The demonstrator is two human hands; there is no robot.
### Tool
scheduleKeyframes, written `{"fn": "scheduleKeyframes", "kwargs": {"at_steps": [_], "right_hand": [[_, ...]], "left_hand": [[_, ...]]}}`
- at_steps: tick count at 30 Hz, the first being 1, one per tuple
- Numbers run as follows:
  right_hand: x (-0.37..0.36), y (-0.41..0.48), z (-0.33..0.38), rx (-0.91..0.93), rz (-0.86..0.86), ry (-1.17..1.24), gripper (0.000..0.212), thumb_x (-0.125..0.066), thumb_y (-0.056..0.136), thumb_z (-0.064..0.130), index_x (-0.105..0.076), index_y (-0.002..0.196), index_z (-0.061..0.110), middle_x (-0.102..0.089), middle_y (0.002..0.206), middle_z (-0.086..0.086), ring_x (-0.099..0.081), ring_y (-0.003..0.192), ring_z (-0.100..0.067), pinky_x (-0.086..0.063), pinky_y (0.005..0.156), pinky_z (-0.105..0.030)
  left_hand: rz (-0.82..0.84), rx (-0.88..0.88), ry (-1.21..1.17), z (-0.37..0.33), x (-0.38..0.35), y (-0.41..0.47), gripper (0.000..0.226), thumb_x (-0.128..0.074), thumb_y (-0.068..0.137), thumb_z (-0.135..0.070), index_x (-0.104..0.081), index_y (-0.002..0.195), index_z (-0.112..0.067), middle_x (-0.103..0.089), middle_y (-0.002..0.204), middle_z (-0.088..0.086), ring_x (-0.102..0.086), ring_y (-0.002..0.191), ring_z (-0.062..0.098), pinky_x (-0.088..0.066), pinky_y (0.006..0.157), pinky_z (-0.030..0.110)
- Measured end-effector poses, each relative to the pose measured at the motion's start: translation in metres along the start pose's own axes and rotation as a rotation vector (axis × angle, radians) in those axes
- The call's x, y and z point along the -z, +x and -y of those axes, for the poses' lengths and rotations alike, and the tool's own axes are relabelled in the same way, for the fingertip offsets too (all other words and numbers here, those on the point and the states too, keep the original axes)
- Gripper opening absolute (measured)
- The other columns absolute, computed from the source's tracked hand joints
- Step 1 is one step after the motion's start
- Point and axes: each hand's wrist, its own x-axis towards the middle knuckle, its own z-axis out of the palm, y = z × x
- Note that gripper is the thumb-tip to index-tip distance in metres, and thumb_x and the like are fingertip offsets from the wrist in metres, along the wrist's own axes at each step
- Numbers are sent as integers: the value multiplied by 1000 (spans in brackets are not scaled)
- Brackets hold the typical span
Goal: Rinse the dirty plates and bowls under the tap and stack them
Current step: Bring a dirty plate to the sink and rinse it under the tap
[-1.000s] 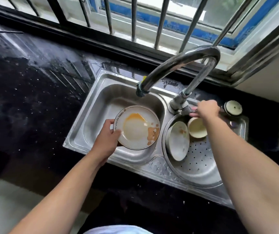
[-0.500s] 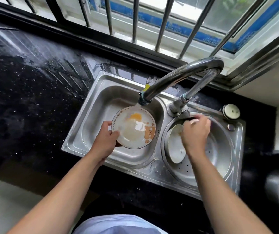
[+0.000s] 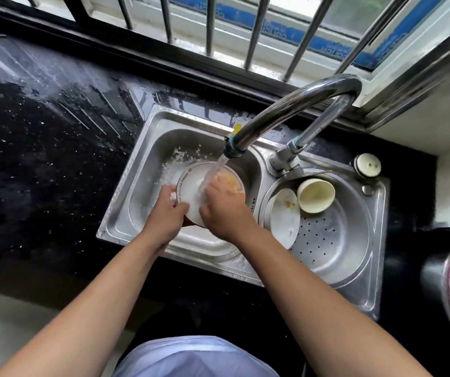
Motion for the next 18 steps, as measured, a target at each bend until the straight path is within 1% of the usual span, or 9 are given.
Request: {"fn": "scheduleKeyframes", "kwargs": {"at_steps": [2,4,6,7,9,10,12,15,18], "right_hand": [[-7,-1,6,82,76,-79,28,-46,95,7,-58,120,6,-45,148,-11,-47,136,-36,-47,105,-49],[-14,-12,9,135,151,-29,44,-44,93,5,-57,135,12,-40,157,-3,-42,143,-30,-44,111,-45],[-17,-24,6,104,186,9,58,-44,92,8,-47,149,17,-37,163,0,-33,150,-24,-39,117,-41],[-17,-26,3,63,163,3,58,-44,92,10,-46,150,16,-39,161,-4,-35,149,-26,-39,115,-41],[-15,-19,-2,-35,67,-45,48,-47,91,9,-52,138,7,-39,156,-12,-35,144,-32,-41,113,-42],[-11,-10,-3,-68,27,-74,45,-48,91,9,-51,135,3,-35,156,-16,-30,146,-34,-37,117,-45],[-6,8,0,-58,8,-98,48,-50,93,13,-47,139,0,-34,157,-20,-31,146,-38,-32,119,-49],[-5,18,13,117,76,-104,28,-50,95,16,-58,119,4,-47,142,-20,-52,125,-39,-46,103,-51],[-11,-1,10,230,162,0,24,-47,93,10,-61,112,6,-59,126,-11,-54,120,-34,-48,97,-50]], "left_hand": [[-58,10,-42,1,1,5,41,-53,88,-3,-51,115,-33,-72,112,25,-74,98,40,-64,83,55],[-106,23,-99,2,4,9,41,-50,92,4,-47,123,-23,-70,116,20,-73,100,31,-66,72,41],[-108,31,-124,4,5,12,43,-50,92,7,-45,126,-18,-69,115,17,-73,100,29,-65,66,35],[-98,33,-122,5,5,12,44,-50,92,8,-44,127,-18,-69,114,16,-73,99,28,-66,66,35],[-76,35,-111,7,4,12,47,-50,89,10,-44,127,-17,-67,115,17,-70,101,29,-67,68,40],[-66,37,-105,7,2,11,47,-52,87,8,-46,126,-18,-66,115,19,-71,101,33,-67,72,46],[-58,41,-76,7,-2,8,47,-55,78,-3,-49,119,-24,-69,111,23,-73,94,37,-65,78,53],[-54,53,-86,11,-4,9,41,-58,81,-7,-52,113,-33,-74,97,20,-74,69,21,-60,62,39],[-38,75,-156,16,-1,14,42,-53,93,3,-52,121,-27,-74,99,15,-76,73,14,-62,62,31]]}}
